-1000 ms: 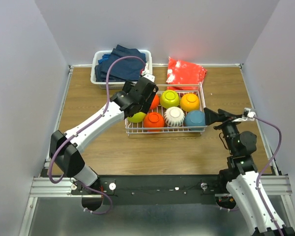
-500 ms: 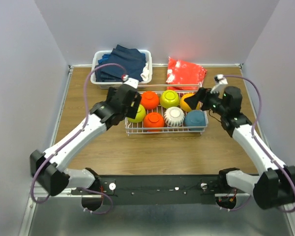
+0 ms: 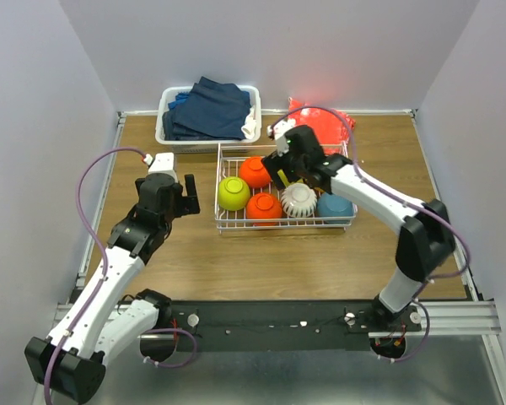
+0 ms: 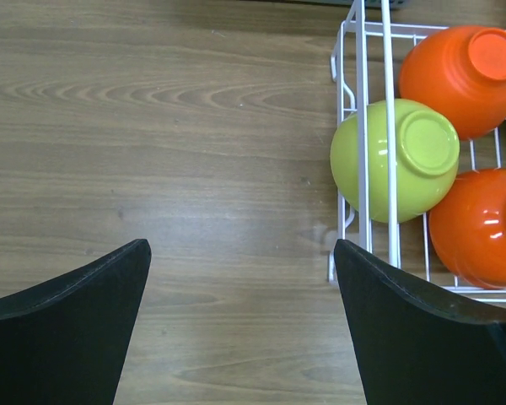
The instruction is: Unload the bowls from the dish rack
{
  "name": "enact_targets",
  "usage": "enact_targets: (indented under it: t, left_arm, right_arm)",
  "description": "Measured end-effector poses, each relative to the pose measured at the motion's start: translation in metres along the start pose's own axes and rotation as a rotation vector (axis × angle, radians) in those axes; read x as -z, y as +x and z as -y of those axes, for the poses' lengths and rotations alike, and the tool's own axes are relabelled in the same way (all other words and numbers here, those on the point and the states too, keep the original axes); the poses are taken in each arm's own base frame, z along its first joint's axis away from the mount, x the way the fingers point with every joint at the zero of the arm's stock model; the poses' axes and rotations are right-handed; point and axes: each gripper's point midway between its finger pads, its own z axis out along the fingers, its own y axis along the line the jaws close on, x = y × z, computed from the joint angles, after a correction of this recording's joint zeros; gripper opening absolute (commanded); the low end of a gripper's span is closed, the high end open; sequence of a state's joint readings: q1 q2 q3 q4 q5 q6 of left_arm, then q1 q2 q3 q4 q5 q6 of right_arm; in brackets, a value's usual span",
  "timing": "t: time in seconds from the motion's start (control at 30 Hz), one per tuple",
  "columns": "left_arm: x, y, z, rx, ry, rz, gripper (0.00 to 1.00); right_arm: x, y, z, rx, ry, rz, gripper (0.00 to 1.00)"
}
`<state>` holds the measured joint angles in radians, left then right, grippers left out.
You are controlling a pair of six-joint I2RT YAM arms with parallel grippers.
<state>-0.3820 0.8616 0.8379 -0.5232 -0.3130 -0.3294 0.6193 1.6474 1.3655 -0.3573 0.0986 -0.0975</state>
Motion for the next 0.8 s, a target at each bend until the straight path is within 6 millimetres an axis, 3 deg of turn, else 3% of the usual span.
enact_targets:
  t: [0.1, 0.23, 0.57, 0.8]
  left_arm:
    - [0.003, -0.003, -0.001, 0.023, 0.005, 0.031, 0.99]
    - [0.007, -0.014, 0.001, 0.043, 0.017, 0.077, 0.99]
    - [0.007, -0.02, 0.002, 0.052, 0.023, 0.103, 0.99]
    - [0.007, -0.019, 0.001, 0.052, 0.023, 0.101, 0.99]
  right_arm:
    - [-0.026, 0.027, 0.002, 0.134, 0.053, -0.117, 1.0]
    - [-0.041, 0.053, 0.01, 0.269, 0.086, -0.215, 0.99]
    - [-0.047, 0.048, 0.015, 0.438, 0.086, -0.202, 0.99]
    - [-0.06, 0.054, 0.005, 0.5, 0.057, -0.213, 0.99]
